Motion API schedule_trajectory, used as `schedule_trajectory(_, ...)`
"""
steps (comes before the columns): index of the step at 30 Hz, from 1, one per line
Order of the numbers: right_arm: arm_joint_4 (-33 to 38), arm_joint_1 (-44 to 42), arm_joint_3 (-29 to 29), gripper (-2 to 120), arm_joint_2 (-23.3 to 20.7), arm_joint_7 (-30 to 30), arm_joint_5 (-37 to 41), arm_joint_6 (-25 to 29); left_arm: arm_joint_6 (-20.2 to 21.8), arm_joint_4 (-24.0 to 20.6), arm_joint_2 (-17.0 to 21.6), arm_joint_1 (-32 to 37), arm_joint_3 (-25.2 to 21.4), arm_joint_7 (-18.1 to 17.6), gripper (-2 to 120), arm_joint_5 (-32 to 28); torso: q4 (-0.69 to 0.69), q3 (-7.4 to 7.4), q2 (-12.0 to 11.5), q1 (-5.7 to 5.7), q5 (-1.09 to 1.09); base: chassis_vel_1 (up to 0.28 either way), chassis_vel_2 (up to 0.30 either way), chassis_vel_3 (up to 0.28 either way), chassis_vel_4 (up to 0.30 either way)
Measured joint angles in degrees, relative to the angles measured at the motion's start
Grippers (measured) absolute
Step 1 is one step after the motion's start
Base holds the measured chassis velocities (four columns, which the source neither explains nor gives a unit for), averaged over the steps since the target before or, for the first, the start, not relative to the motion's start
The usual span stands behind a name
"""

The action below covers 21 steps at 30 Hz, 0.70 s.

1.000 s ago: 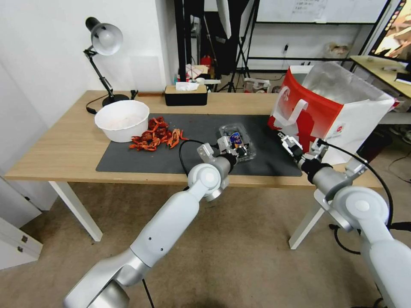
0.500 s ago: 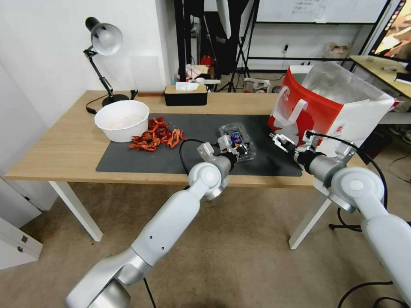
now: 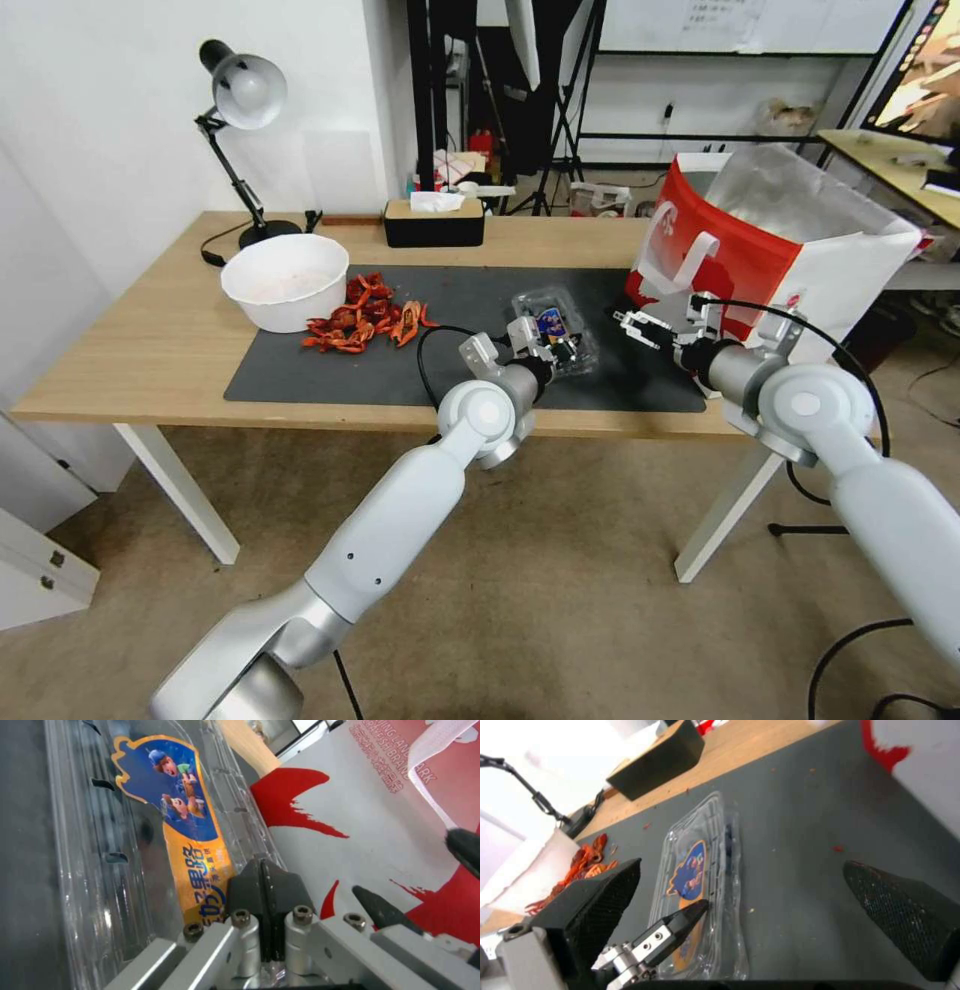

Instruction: Close the takeout container lid, then place the container into the takeout bag.

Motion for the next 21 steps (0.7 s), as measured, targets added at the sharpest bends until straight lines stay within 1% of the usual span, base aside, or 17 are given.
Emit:
schedule_trajectory(8,-3.3,4.6,-3.6,100,0.7,0.4,1.2,-0.7,0.0,0.2,0.1,0.0,-0.1,0.0,0,-0.1,0.0,0.0,0.0,0.01,-0.01,0.0,0.0,0.0,0.0)
schedule_trajectory(11,-5.0,7.4,-5.7,100,1.4,0.8,2.2,-1.2,-0.1,0.2,0.4,0.0,-0.3,0.0,0,-0.2,0.0,0.0,0.0,0.0,-0.01,0.0,0.0,0.0,0.0)
schedule_trajectory(21,-8.7,12.7,-10.6,100,3.0,1.8,3.2,-2.8,-0.1,0.1,0.7,0.1,-0.6,0.0,0,-0.4,0.0,-0.01,0.0,0.0,-0.01,0.0,0.0,0.0,0.0)
